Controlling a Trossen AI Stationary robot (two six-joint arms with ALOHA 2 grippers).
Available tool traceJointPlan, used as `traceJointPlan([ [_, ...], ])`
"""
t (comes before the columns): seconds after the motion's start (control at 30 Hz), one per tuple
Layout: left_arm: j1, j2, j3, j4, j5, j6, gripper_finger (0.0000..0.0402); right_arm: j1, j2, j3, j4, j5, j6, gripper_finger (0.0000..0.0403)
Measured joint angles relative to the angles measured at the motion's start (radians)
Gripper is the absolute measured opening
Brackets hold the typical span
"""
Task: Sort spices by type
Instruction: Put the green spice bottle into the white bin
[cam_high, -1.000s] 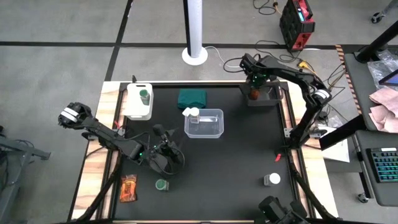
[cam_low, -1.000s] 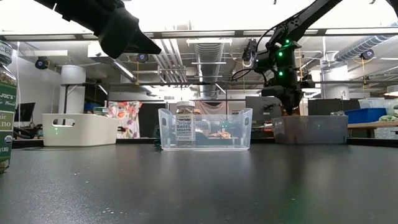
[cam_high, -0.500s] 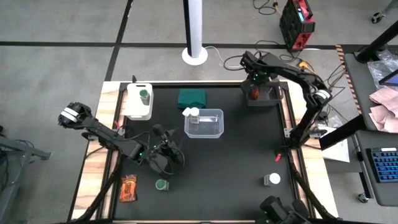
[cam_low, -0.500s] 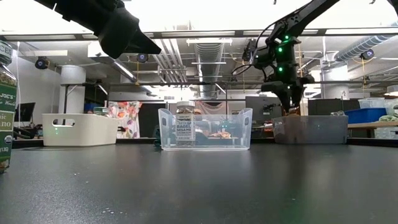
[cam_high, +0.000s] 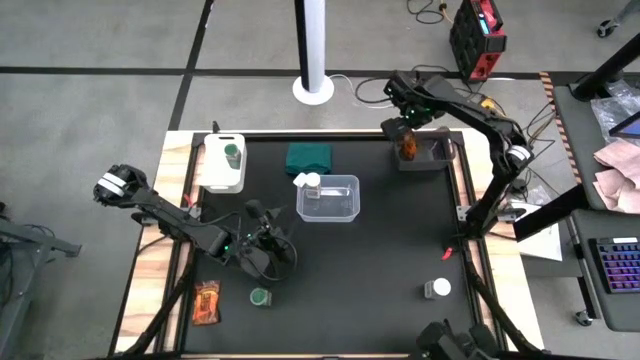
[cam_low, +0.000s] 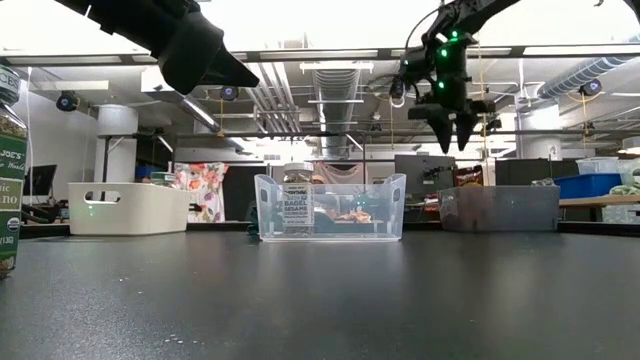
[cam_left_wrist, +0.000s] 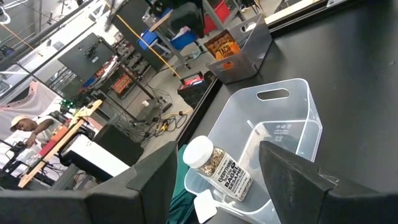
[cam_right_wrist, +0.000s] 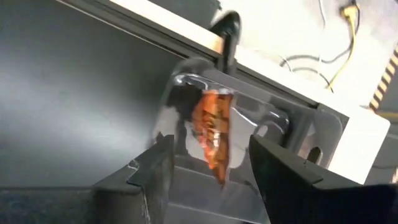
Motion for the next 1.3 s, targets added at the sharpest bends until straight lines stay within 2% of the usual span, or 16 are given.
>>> traceJointPlan([
  [0.2,0.0,0.0,0.0,-0.001,0.006,-0.002,0.021,0.102,-0.044,0.043,-0.004,0.0,0.001,0.0188],
  [0.4,0.0,0.0,0.0,-0.001,0.047,-0.015,0.021,0.27,-0.129,0.047,0.001,0.004,0.016,0.019],
  [0.7,0.0,0.0,0.0,0.0,0.096,-0.019,0.021,0.641,-0.239,0.016,0.014,0.201,0.115,0.0196],
  [0.9,0.0,0.0,0.0,0.002,0.098,-0.02,0.021,0.883,-0.248,-0.025,0.09,0.319,0.142,0.019],
  [1.1,0.0,0.0,0.0,0.002,0.157,-0.025,0.021,1.074,-0.243,-0.098,0.216,0.421,0.158,0.0181],
  [1.3,0.0,0.0,0.0,0.001,0.182,-0.026,0.021,1.196,-0.24,-0.23,0.372,0.474,0.158,0.0179],
])
